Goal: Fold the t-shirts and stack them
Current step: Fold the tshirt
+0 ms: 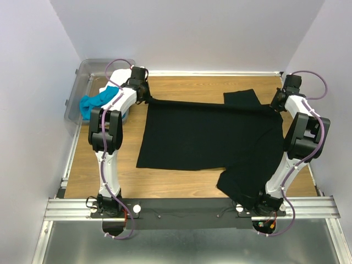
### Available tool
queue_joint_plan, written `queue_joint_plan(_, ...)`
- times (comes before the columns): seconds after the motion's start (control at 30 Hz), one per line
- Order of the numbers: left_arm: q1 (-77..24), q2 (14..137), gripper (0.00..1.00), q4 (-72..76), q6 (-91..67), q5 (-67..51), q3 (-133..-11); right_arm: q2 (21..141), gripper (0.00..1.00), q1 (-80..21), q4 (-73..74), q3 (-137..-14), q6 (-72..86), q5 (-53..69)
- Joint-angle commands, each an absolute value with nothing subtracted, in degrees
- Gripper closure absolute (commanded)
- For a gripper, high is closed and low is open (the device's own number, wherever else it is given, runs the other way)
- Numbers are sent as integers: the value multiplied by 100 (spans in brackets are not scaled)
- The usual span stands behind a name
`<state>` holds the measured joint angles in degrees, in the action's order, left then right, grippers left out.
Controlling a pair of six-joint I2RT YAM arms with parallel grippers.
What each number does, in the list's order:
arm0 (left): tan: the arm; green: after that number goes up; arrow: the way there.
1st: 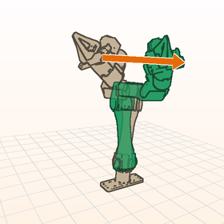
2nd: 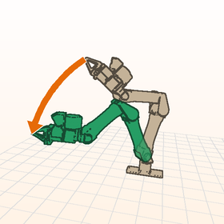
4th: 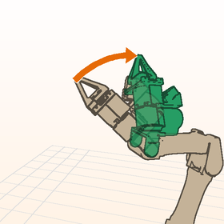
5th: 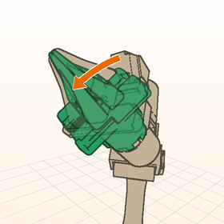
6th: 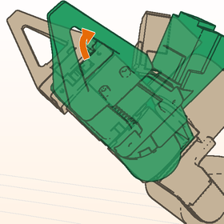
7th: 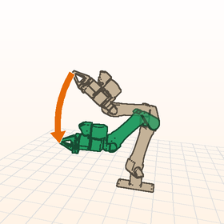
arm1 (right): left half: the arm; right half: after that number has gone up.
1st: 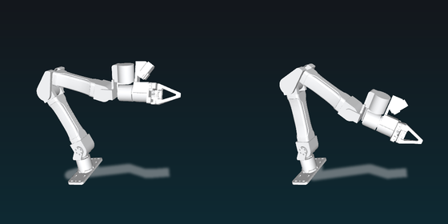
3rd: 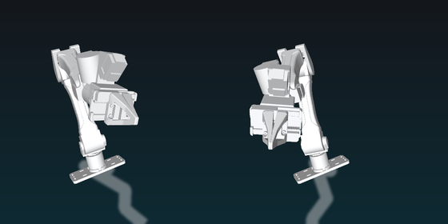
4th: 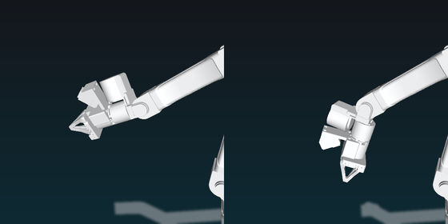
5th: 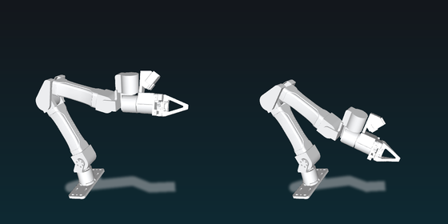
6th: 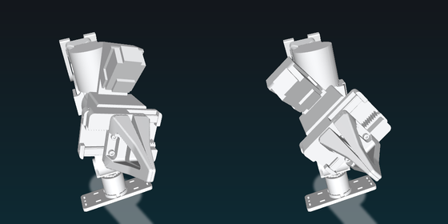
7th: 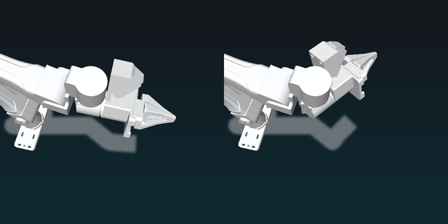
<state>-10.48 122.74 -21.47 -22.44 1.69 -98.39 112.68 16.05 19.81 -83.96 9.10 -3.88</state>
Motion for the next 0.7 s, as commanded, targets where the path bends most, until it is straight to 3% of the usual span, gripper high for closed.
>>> queue_joint_plan(0.0, -958, 11883, 100, -2285, -2259, 334, -9563, 10916, 100, 1661, 1942, -8148, 1203, -1019)
queue_joint_plan(0.67, -1055, 12015, 100, -2057, -2426, 466, -8675, 11285, 97, 1714, 1925, -7787, 1643, -1450)
